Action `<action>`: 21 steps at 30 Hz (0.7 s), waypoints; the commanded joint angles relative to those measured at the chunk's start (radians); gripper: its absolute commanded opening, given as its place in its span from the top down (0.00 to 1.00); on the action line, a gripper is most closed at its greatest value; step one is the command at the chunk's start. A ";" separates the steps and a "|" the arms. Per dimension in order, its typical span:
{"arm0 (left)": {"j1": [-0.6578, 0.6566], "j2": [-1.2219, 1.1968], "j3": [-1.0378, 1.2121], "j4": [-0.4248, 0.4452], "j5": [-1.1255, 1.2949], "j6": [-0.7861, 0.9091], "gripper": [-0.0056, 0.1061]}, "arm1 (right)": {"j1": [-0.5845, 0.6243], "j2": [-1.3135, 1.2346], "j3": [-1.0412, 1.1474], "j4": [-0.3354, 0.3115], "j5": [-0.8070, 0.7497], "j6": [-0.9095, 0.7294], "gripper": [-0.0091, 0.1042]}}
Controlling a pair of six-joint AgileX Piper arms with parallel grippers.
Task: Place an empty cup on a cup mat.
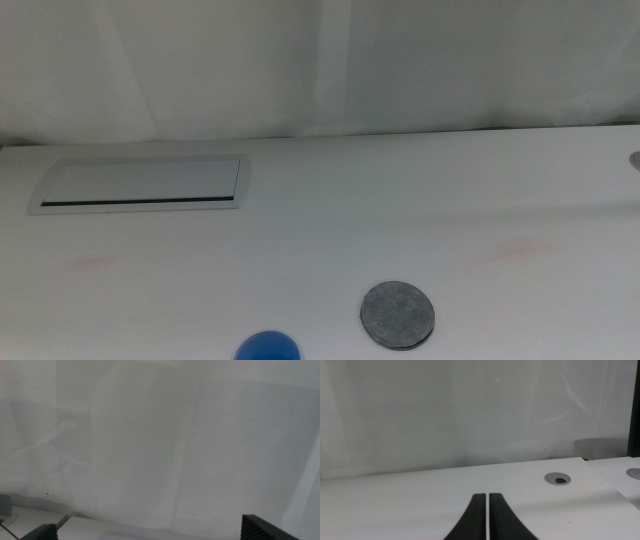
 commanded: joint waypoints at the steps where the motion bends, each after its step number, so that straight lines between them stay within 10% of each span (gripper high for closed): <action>1: -0.003 0.053 -0.083 -0.045 0.097 0.026 0.12 | -0.006 -0.003 0.041 -0.003 -0.012 -0.002 0.94; 13: -0.003 0.453 -0.454 -0.536 0.378 0.490 0.15 | -0.006 -0.003 0.041 -0.003 -0.012 -0.002 0.94; 21: -0.023 0.743 -0.712 -0.574 0.663 0.571 0.15 | -0.006 -0.003 0.041 -0.003 -0.010 -0.002 0.94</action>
